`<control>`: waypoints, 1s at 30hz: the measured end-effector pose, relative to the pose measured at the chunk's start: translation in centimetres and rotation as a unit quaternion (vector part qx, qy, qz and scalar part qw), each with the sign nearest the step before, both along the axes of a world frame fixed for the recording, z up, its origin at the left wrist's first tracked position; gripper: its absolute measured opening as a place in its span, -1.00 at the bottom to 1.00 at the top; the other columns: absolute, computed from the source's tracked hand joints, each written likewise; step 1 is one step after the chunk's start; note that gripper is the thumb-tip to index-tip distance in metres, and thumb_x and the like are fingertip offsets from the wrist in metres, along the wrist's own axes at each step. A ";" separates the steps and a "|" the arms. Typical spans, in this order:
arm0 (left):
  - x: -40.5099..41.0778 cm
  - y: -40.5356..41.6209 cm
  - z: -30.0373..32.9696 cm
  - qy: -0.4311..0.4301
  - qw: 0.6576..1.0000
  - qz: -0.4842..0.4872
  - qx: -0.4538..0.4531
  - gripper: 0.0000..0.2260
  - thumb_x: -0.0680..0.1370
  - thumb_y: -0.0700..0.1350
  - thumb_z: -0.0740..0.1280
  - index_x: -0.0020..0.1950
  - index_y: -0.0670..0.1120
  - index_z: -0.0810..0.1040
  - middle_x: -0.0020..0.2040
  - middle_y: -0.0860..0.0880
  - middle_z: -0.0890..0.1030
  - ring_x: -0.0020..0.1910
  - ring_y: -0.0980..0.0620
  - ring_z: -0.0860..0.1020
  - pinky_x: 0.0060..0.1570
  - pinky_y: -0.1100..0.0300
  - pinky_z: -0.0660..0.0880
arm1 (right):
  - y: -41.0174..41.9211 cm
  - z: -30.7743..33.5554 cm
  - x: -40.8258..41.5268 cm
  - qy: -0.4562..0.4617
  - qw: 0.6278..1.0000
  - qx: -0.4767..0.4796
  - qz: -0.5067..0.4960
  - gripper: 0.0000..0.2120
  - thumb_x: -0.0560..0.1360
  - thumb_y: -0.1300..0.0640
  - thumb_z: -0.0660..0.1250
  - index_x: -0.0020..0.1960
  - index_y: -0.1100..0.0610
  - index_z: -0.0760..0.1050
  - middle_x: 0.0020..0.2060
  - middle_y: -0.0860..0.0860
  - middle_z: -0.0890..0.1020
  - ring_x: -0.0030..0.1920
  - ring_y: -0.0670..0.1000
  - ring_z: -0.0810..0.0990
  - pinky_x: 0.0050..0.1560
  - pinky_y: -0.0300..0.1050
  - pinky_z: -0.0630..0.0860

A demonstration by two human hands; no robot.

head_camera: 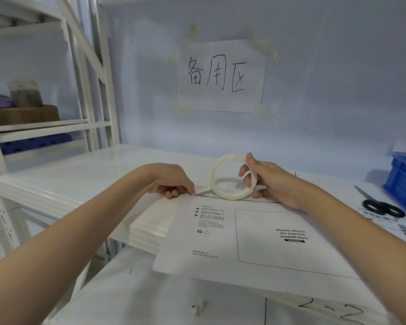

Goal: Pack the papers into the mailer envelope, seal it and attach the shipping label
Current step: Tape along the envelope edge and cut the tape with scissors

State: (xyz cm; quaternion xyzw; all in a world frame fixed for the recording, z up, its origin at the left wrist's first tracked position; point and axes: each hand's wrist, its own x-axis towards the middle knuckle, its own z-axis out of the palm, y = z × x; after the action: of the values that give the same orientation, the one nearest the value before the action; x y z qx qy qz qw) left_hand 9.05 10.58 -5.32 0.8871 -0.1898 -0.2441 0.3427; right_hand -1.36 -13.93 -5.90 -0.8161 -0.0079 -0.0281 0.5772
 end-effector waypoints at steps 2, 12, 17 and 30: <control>0.0 0.0 0.0 -0.007 1.000 -0.002 0.014 -0.81 0.48 -0.15 0.44 -0.27 -0.11 0.48 -0.42 0.00 0.41 -0.48 0.06 0.33 -0.54 0.30 0.28 | 0.0 0.0 0.1 -0.002 1.000 0.002 -0.003 -0.50 0.52 -0.35 0.12 -0.10 0.04 0.59 -0.31 -0.03 0.51 -0.19 -0.02 0.49 -0.14 -0.12 0.47; -0.2 -0.2 0.1 -0.018 0.999 -0.011 0.025 -0.86 0.50 -0.17 0.42 -0.19 -0.14 0.49 -0.38 -0.02 0.42 -0.47 0.06 0.35 -0.53 0.31 0.32 | 0.3 -0.3 0.1 -0.021 0.999 0.035 -0.002 -0.55 0.56 -0.26 0.16 -0.06 0.07 0.63 -0.31 0.00 0.48 -0.22 0.02 0.48 -0.15 -0.12 0.48; -0.1 -0.2 0.0 -0.016 1.000 -0.012 0.024 -0.84 0.50 -0.17 0.43 -0.23 -0.13 0.50 -0.39 -0.01 0.43 -0.47 0.07 0.36 -0.52 0.31 0.33 | 0.1 -0.7 0.1 -0.031 0.998 0.049 0.000 -0.59 0.58 -0.21 0.18 -0.11 0.11 0.56 -0.27 0.04 0.60 -0.14 0.08 0.54 0.10 -0.02 0.42; -0.3 -0.1 0.1 -0.022 0.999 -0.009 0.029 -0.80 0.49 -0.15 0.43 -0.27 -0.11 0.45 -0.42 -0.01 0.39 -0.49 0.06 0.34 -0.50 0.29 0.30 | 0.4 -0.6 0.1 -0.037 0.998 0.041 0.004 -0.59 0.60 -0.21 0.12 -0.11 0.12 0.45 -0.36 0.05 0.52 -0.21 0.07 0.56 -0.03 -0.09 0.41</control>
State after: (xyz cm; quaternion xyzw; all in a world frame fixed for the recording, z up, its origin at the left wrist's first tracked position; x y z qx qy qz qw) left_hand 8.76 10.43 -5.24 0.9003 -0.1980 -0.2327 0.3101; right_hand -1.24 -13.49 -6.49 -0.7899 -0.0314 -0.0564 0.6098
